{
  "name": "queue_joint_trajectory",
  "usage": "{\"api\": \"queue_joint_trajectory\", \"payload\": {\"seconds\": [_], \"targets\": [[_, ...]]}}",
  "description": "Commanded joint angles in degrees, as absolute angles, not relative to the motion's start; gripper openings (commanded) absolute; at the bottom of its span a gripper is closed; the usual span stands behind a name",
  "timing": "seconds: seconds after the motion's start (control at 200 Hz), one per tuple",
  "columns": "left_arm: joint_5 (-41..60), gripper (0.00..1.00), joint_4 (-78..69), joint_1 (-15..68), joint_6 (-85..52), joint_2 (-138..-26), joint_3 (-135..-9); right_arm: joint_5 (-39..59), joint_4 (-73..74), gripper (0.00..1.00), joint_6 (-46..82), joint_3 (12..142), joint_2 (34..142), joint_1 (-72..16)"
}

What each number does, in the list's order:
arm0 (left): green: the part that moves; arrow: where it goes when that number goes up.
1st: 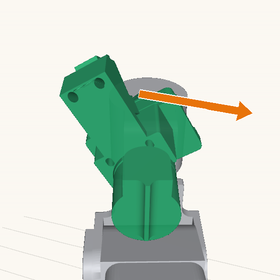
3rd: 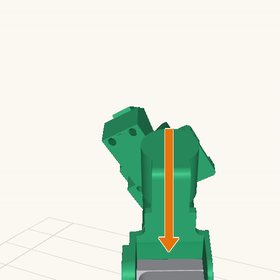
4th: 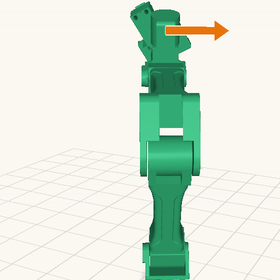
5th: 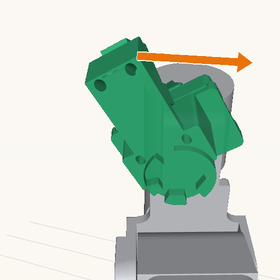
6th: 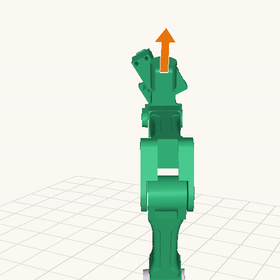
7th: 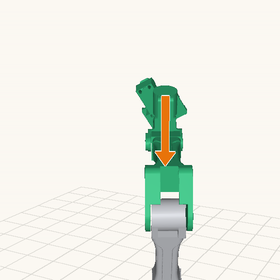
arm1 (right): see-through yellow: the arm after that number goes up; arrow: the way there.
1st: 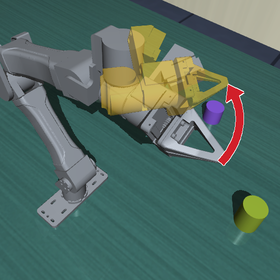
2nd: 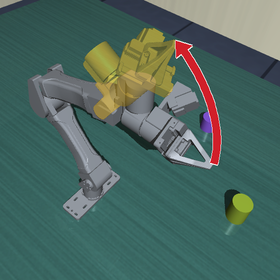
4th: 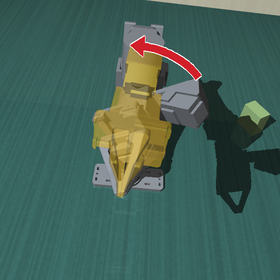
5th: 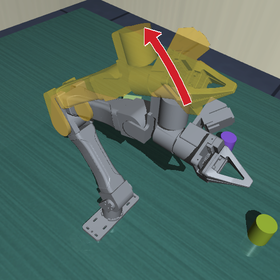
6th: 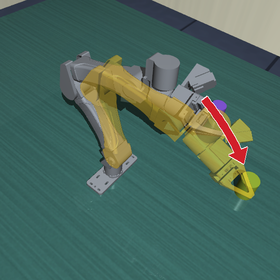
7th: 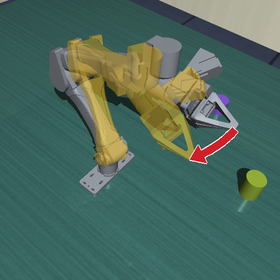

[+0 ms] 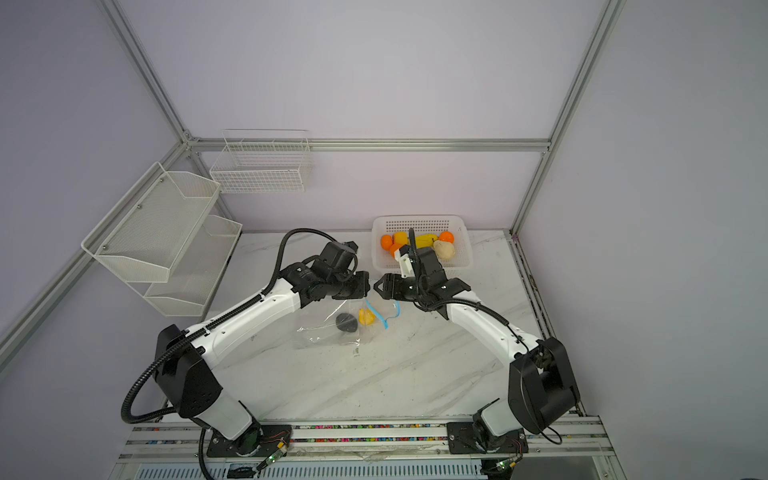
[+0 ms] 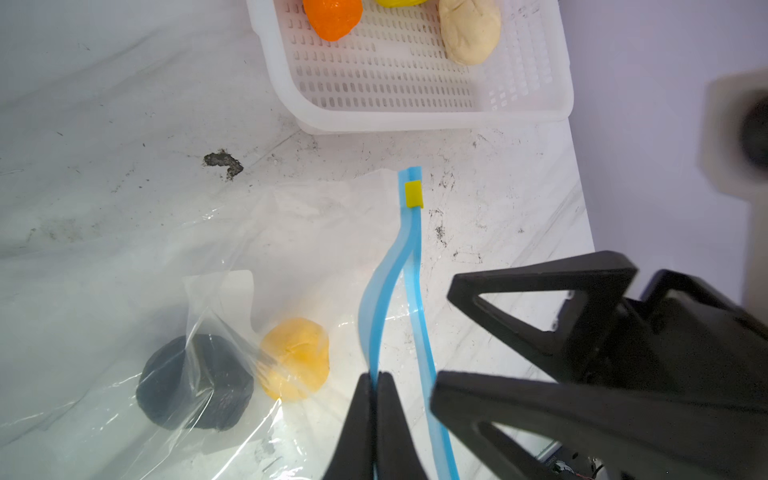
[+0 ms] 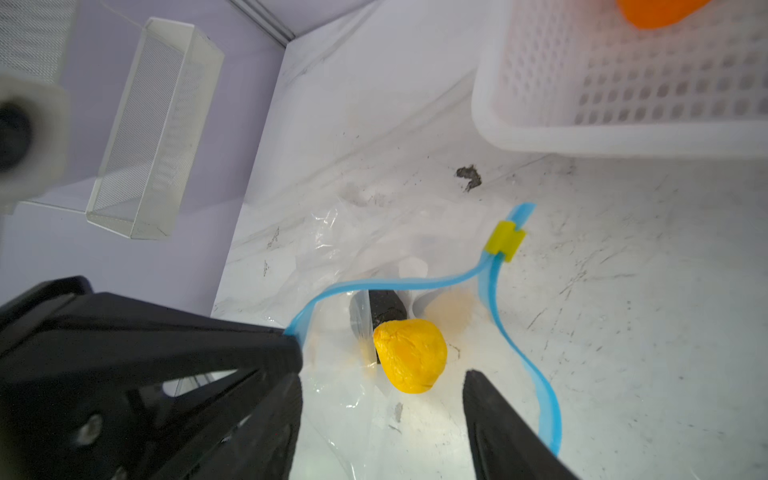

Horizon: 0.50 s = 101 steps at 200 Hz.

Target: Place the food in the zip-top bag and seal the zipper

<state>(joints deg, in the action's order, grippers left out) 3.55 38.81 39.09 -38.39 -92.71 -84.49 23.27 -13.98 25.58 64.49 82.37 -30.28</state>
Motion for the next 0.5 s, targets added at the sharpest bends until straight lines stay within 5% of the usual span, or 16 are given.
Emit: {"api": "queue_joint_trajectory", "payload": {"seconds": [0.0,0.34,0.5], "targets": [[2.6,0.0,38.3,39.2,-38.0,-89.7,-86.2,16.7,-19.6,0.65,24.5,63.1,80.0,-30.4],[2.6,0.0,38.7,39.2,-37.6,-89.5,-86.3,17.3,-16.7,0.64,27.8,57.1,81.4,-28.7],[2.4,0.0,38.6,39.3,-37.6,-89.1,-86.1,21.7,-12.9,0.54,29.2,54.3,83.0,-28.6]]}}
